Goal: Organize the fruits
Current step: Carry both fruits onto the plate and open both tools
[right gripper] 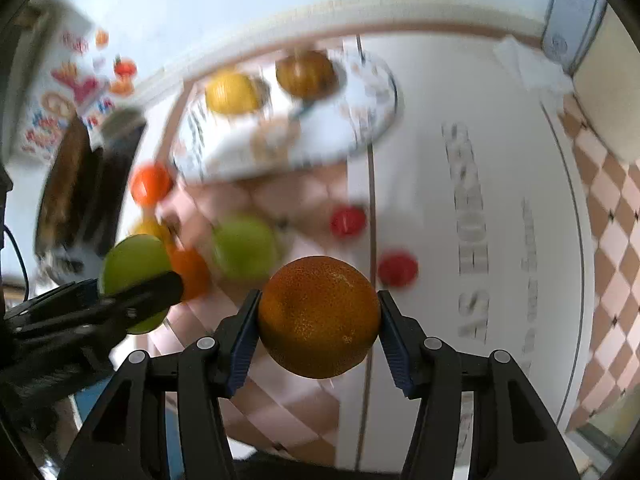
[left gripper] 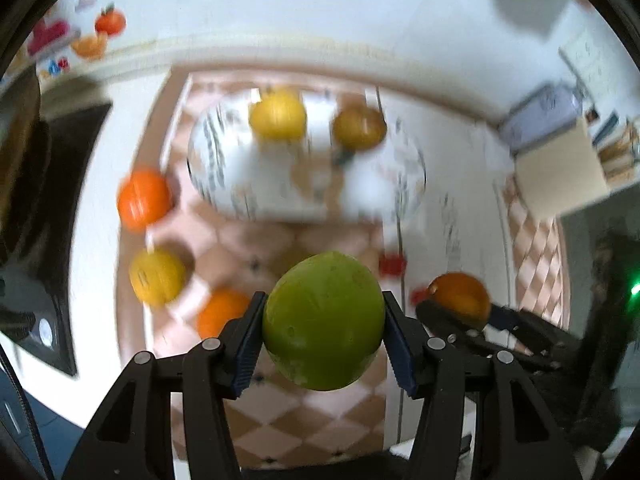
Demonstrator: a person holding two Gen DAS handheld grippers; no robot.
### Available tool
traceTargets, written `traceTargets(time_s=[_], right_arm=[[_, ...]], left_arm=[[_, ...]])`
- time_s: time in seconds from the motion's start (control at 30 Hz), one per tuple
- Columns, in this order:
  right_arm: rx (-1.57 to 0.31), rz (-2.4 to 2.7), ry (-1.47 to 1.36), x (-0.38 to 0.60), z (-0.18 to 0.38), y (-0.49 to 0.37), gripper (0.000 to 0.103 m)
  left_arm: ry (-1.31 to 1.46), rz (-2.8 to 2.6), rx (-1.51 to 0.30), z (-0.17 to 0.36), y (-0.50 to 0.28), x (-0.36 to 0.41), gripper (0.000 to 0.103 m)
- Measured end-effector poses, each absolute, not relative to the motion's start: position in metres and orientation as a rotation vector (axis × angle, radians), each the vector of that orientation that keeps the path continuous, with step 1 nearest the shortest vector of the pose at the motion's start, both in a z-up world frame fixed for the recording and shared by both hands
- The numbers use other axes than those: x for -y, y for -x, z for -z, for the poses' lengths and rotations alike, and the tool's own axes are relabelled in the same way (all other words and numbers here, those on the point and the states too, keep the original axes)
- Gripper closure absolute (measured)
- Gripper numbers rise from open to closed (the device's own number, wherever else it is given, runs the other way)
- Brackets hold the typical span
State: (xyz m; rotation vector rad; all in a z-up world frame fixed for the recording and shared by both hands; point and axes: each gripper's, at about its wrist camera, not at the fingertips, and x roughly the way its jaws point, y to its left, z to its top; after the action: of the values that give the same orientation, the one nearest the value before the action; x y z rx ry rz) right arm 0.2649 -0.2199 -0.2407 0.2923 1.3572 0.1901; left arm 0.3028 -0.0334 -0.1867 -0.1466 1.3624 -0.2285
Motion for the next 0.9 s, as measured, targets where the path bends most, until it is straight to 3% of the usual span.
traceTargets(time_s=[0.13,0.4,0.9], right_arm=[[-1.337,-0.207,-0.329,0.214,0.240,-0.313,0.045],[-1.418,-0.241,-0.320,0.170,0.284,-0.396,0.045],[-1.554,-0.266,-0.264,0.128,0.330,-0.439,0.044]], left_arm=[[0.136,0.189,-1.374,0.191,-0.356,0.018,0.051],[0.164,0.069,-1.556,0.268,-0.450,-0.018,0.051],[0.149,0.043,-1.669,0.310,-0.468,-0.024,0.050]])
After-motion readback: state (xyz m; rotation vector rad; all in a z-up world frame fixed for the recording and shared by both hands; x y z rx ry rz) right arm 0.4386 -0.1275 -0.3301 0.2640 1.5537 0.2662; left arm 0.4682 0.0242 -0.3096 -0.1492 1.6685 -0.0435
